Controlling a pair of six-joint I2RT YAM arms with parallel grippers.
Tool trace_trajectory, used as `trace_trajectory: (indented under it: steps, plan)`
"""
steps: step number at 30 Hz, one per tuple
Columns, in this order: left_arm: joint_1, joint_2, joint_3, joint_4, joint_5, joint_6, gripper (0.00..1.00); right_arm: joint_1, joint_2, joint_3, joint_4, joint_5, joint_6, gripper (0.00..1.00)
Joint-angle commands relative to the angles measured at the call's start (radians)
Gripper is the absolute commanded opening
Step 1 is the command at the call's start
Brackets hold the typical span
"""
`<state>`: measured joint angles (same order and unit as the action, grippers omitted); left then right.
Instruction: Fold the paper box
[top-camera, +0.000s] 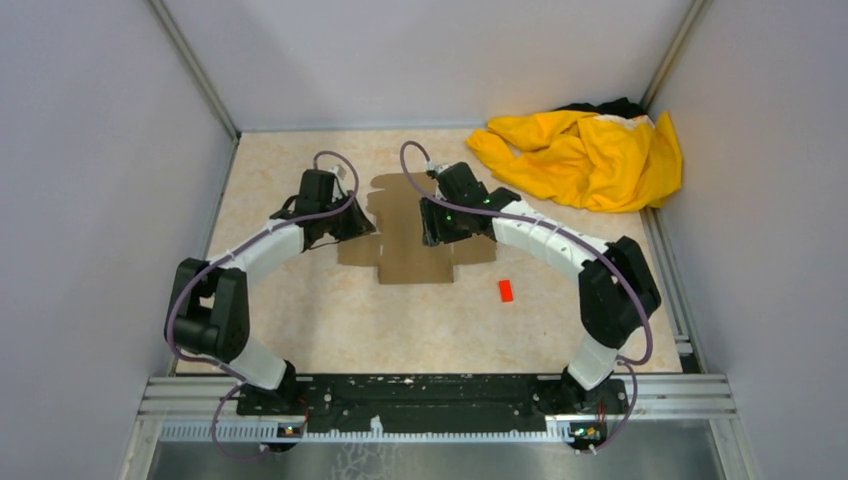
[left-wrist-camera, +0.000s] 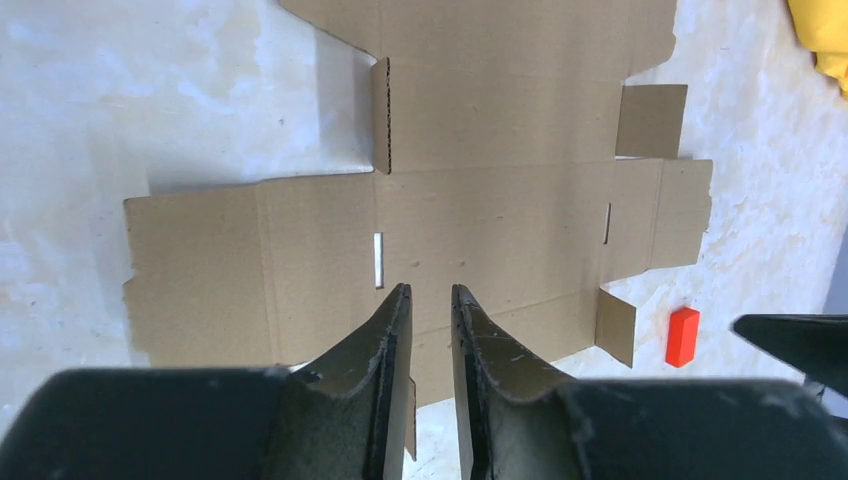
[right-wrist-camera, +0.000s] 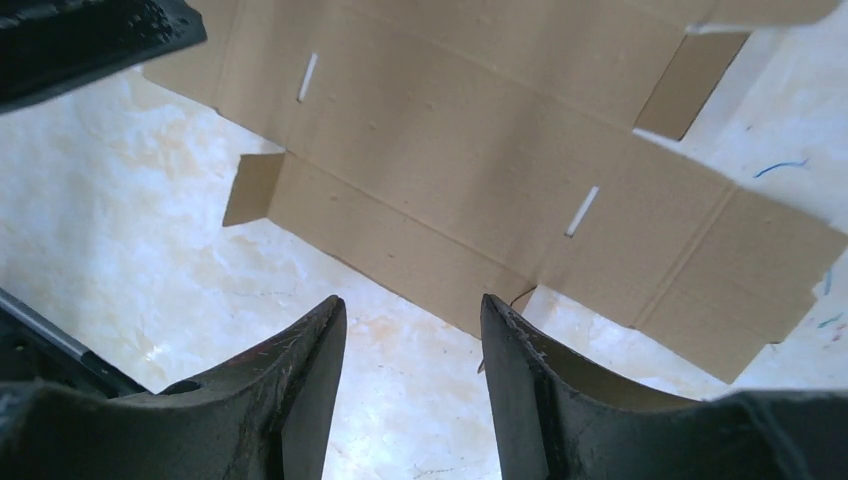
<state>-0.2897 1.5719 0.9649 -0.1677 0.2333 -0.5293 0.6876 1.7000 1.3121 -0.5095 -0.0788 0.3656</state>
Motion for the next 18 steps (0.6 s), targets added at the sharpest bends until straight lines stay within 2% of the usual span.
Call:
trace_trajectory:
  steps: [1,10,18]
  plan:
    - [0.011,-0.043,0.026,-0.048,-0.06,0.023,0.29,-0.064,-0.073,0.038,-0.022,-0.02,-0.049,0.52]
    - [0.078,-0.028,0.03,-0.061,-0.066,0.016,0.37,-0.268,-0.128,-0.121,0.056,-0.122,-0.068,0.52]
    - [0.118,-0.035,0.004,-0.067,-0.119,0.011,0.42,-0.343,-0.128,-0.202,0.084,-0.14,-0.094,0.52]
